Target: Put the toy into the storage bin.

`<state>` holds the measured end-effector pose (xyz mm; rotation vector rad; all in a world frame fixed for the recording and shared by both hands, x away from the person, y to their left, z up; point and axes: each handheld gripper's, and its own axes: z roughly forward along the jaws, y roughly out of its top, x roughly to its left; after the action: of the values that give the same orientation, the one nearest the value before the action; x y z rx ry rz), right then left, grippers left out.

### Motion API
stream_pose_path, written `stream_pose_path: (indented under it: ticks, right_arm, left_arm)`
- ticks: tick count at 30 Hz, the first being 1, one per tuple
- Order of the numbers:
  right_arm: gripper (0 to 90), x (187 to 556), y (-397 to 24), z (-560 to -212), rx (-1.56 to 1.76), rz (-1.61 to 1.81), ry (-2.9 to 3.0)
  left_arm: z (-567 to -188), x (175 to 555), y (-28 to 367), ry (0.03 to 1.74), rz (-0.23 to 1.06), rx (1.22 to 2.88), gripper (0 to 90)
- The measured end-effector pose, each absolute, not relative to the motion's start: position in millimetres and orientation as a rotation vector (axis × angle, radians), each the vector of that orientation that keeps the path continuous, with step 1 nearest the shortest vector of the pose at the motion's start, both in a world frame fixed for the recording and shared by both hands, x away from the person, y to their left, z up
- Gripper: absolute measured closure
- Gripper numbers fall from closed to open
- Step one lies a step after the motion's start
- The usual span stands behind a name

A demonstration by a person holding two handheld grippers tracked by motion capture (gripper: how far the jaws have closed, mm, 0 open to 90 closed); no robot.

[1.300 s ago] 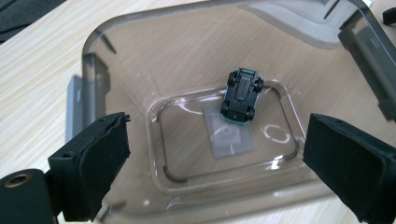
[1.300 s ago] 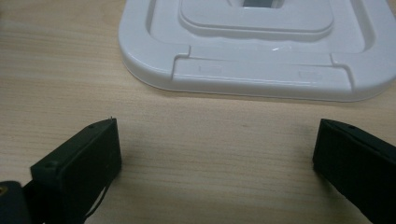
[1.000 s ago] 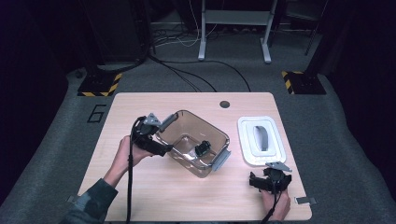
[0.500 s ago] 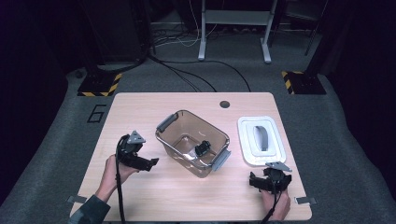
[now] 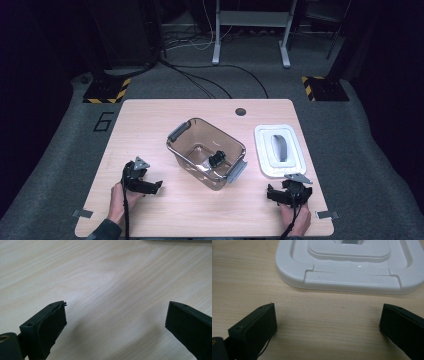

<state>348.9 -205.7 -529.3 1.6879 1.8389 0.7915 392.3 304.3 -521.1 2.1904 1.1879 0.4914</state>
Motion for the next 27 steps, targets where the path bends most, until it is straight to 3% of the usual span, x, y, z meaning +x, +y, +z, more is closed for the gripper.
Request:
stream_pose_path:
  ticks: [4, 27]
  right_arm:
    - [0.4, 348.9, -205.7, -529.4, 1.687, 0.792, 1.839]
    - [0.4, 348.7, -205.7, -529.6, 1.685, 0.793, 1.837]
  left_arm:
    - [-530.1, 388.2, 312.0, 1.191, 0.505, 2.082, 1.4]
    - [-531.0, 389.2, 312.8, 1.162, 0.495, 2.091, 0.1]
